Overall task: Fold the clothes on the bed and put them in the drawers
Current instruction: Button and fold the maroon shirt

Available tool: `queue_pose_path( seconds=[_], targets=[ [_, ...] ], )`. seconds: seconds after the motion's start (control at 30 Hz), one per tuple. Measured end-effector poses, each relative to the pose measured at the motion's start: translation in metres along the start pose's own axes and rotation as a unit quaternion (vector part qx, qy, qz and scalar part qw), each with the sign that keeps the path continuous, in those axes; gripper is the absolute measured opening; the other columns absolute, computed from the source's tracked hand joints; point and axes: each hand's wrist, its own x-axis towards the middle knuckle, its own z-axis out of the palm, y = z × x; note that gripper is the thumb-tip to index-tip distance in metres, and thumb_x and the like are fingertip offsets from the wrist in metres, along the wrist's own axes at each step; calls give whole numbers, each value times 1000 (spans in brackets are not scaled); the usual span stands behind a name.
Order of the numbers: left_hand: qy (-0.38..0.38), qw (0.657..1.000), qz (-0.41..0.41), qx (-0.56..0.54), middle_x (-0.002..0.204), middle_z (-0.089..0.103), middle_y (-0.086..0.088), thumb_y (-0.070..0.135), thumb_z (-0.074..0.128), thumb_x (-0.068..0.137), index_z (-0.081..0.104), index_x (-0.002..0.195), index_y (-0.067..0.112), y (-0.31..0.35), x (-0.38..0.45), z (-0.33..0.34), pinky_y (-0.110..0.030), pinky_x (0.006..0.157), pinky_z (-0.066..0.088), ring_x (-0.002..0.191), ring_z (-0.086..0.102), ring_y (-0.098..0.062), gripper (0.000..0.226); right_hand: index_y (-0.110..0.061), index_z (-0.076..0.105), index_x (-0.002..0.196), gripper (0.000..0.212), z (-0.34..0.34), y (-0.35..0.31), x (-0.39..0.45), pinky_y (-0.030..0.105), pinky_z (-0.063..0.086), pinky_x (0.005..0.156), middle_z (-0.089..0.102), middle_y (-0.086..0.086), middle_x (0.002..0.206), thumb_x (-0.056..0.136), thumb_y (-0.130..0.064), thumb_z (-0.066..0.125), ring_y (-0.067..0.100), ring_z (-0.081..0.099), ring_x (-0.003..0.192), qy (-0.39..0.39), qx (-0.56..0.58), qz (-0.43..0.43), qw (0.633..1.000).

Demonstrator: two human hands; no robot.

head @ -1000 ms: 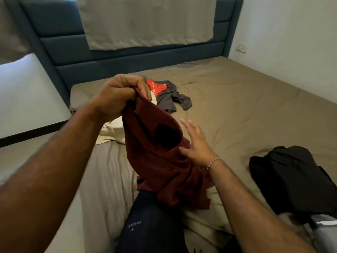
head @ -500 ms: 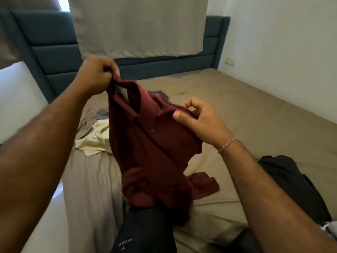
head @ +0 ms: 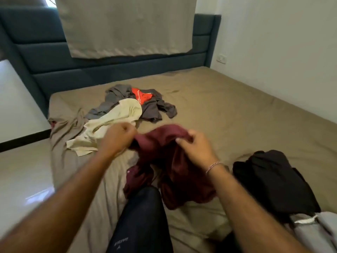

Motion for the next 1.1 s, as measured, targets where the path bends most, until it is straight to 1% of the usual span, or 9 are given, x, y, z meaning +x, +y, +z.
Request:
queue_pose_path(
  seconds=[0.1,0.27,0.43,0.57,0.77,0.87,0.97,1.03,1.1],
  targets=[
    [-353,889,-211,-202,103,77,-21,63,40,104,77,108,8,-31,-80,71,-32,63,59,81,76,-26,66,-28,66,118,32,67,11,-35,37,55,91,75,-7,108,87,-35,69,15,70,100,-70,-65,-22,995],
    [-114,870,-282,-389,112,78,-12,22,58,104,71,111,16,-53,-103,115,-40,70,61,90,77,-24,16,-38,37,127,62,102,40,-73,30,55,81,67,-13,100,78,-35,76,6,65,88,-136,-82,19,987],
    [-35,745,-304,-593,122,75,-10,20,49,108,62,132,14,-66,-99,103,-46,85,61,108,74,-28,28,-32,51,117,39,87,59,-73,38,56,79,70,2,104,83,-42,67,29,69,96,-224,-329,11,917],
    [-23,691,-283,-665,133,69,-17,28,42,109,58,139,4,-76,-97,80,-44,104,51,122,68,-31,42,-28,62,99,22,84,47,-78,37,56,76,70,-6,89,89,-48,64,19,69,87,-214,-266,-55,938],
    [-5,777,-209,-594,130,68,-16,-3,49,92,54,142,12,-107,-94,48,-44,100,55,116,67,-32,53,-28,74,115,30,115,15,-103,41,54,79,68,-11,98,101,-41,52,15,62,88,-25,-179,-206,962],
    [-22,877,-271,-396,115,74,-9,-2,51,94,62,131,22,-121,-94,37,-39,71,61,95,73,-25,46,-27,71,130,31,124,7,-100,42,55,79,65,-7,111,101,-32,61,18,65,92,-5,-195,-202,960],
    [44,938,-282,-199,109,70,-6,11,64,93,59,135,18,-133,-97,30,-42,78,62,96,71,-24,42,-29,71,128,30,117,-1,-86,43,54,76,68,-8,105,103,-37,57,17,67,85,23,-209,-200,957],
    [134,973,-167,-88,111,59,1,23,80,84,42,149,27,-133,-101,26,-34,85,55,99,63,-15,76,-28,74,111,28,108,-7,-72,41,54,73,70,-8,92,105,-41,50,17,66,78,29,-213,-198,956],
    [77,992,-1,-102,103,59,8,29,88,80,28,156,40,-120,-104,24,-19,75,52,84,58,-2,98,-25,67,85,33,101,-17,-56,37,52,65,64,-8,72,105,-44,49,14,61,65,0,-175,-193,965]
  ],
)
